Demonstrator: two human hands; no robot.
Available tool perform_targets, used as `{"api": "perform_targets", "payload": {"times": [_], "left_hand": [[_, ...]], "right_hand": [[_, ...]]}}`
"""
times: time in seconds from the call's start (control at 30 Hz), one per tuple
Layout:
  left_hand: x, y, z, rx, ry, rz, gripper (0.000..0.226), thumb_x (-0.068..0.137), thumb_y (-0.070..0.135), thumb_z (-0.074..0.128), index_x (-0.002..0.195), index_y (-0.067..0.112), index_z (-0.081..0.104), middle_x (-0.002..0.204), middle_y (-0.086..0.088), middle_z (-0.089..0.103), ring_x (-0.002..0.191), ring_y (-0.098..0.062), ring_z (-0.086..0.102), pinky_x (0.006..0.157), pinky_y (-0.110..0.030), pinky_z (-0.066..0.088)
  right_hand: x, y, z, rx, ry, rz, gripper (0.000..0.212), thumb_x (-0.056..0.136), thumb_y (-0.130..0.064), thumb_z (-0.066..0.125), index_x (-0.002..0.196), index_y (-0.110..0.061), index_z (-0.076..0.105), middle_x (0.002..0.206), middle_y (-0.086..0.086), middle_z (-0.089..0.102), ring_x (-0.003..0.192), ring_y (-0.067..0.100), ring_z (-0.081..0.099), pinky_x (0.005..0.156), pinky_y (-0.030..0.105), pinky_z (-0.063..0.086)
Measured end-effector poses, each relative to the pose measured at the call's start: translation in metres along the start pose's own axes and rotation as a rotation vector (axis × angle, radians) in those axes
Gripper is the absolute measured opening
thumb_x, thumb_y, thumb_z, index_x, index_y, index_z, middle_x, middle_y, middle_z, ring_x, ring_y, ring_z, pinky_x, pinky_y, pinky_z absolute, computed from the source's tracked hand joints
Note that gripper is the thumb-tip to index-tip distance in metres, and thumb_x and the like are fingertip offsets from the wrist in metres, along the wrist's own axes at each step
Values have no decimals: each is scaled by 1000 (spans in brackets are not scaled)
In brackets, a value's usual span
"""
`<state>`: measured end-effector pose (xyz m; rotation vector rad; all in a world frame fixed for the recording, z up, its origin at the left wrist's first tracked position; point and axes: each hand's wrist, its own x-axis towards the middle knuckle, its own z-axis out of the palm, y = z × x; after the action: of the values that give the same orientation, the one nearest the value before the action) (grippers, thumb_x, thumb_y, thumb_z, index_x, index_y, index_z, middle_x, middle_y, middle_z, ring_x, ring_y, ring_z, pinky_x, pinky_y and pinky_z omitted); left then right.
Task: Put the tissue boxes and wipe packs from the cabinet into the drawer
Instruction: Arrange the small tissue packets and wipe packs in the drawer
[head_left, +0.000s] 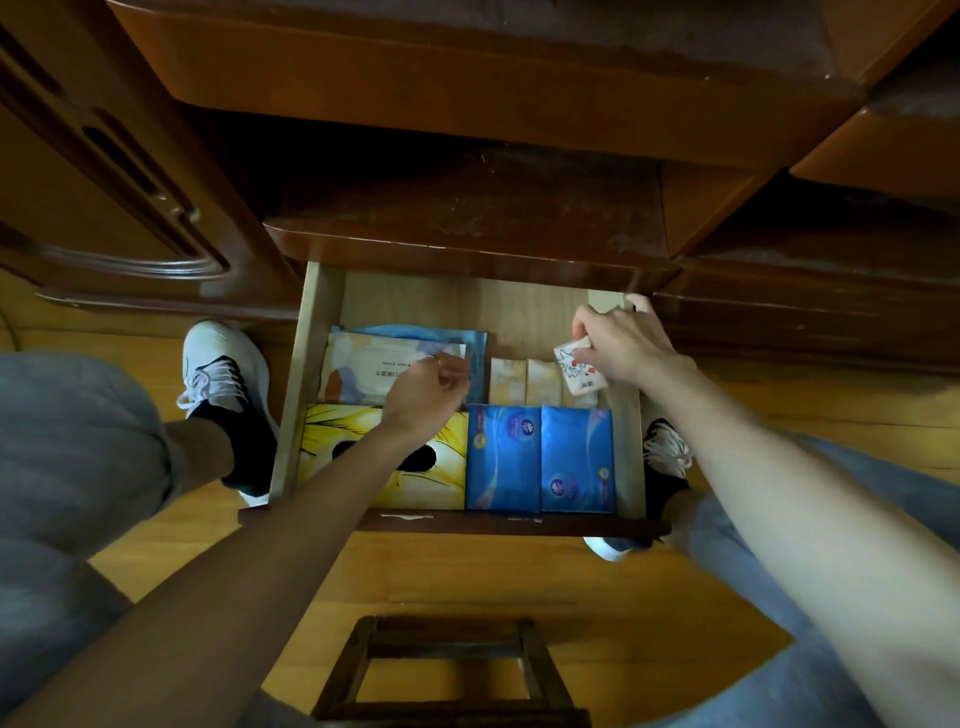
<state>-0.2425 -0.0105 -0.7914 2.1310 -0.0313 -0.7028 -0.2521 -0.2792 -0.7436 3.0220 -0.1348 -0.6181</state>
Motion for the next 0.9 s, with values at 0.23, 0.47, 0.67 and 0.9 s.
{"api": "perform_targets", "payload": {"times": [0.23, 0.47, 0.67, 0.9], "left_hand": [[4, -5, 2, 95, 85, 64, 10, 95, 30, 63, 96, 36, 72, 93, 12, 72, 94, -14, 69, 78, -27, 52], [-17, -2, -5, 667, 3, 378, 24, 100, 34, 52, 106, 28, 75, 101, 2, 72, 95, -18, 65, 69, -33, 54], [-28, 12, -11, 724, -10, 400, 25, 99, 28, 51, 113, 30, 72, 108, 2, 71, 100, -19, 65, 74, -34, 54], [-56, 103, -73, 649, 304, 689, 21, 93, 26, 60, 107, 29, 76, 110, 8, 70, 102, -17, 68, 71, -30, 56]], "right_hand": [[-2, -9, 28, -412, -103, 10, 18, 93, -33, 66, 111, -32, 65, 120, -2, 70, 137, 27, 44, 121, 58, -7], [-11, -21, 37, -563, -161, 37, 11, 93, -39, 62, 89, -31, 66, 90, -10, 69, 124, 27, 50, 117, 67, -12], [-31, -29, 24, -605, -205, 27, 33, 98, -42, 59, 127, -28, 66, 128, -3, 63, 135, 28, 40, 121, 60, 9], [-84, -39, -126, -112, 254, -52, 28, 101, -22, 52, 125, -26, 66, 107, -1, 76, 102, 21, 71, 84, 37, 53]]}}
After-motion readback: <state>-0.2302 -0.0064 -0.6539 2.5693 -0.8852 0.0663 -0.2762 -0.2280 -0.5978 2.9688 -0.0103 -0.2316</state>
